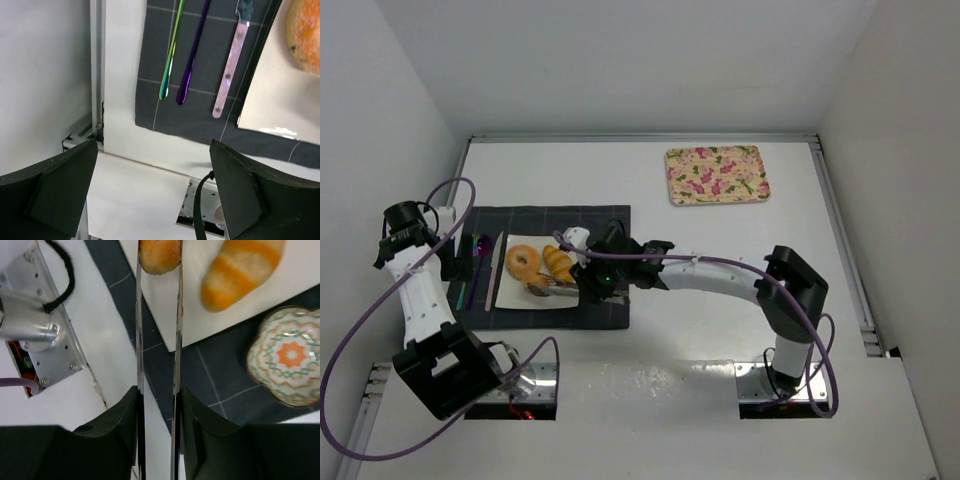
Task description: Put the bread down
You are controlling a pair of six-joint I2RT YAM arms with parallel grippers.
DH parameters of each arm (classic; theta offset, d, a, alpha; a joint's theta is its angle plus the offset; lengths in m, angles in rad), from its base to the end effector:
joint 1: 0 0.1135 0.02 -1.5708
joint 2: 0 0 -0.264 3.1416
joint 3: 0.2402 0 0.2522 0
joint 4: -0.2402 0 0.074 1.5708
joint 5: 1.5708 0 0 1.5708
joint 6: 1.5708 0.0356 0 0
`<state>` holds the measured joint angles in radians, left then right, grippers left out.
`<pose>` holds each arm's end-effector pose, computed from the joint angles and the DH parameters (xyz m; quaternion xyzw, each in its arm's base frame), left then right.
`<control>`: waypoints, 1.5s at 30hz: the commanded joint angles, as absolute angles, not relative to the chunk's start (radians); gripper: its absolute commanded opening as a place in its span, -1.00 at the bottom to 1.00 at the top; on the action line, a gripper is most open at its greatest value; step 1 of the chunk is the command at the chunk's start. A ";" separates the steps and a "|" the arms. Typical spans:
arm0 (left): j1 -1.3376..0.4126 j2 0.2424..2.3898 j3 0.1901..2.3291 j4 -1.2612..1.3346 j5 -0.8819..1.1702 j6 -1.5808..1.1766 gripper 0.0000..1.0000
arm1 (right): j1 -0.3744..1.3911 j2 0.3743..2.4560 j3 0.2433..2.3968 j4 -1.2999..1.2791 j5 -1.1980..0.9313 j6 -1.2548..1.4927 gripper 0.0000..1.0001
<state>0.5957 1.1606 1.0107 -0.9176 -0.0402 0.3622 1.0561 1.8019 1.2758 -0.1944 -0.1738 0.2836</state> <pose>0.1803 0.1239 0.2824 -0.1178 0.9611 0.1320 0.2120 0.1937 0.3550 0.2274 -0.3750 0.8272 0.3171 0.2730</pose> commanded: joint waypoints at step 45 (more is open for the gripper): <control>0.609 1.131 0.936 -0.902 0.000 0.413 1.00 | 0.164 1.137 0.553 -0.367 0.212 0.367 0.10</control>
<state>0.5972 1.1370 0.9337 -0.9291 -0.0063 0.4076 0.1936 1.1572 0.5850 -0.4274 0.2382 0.3462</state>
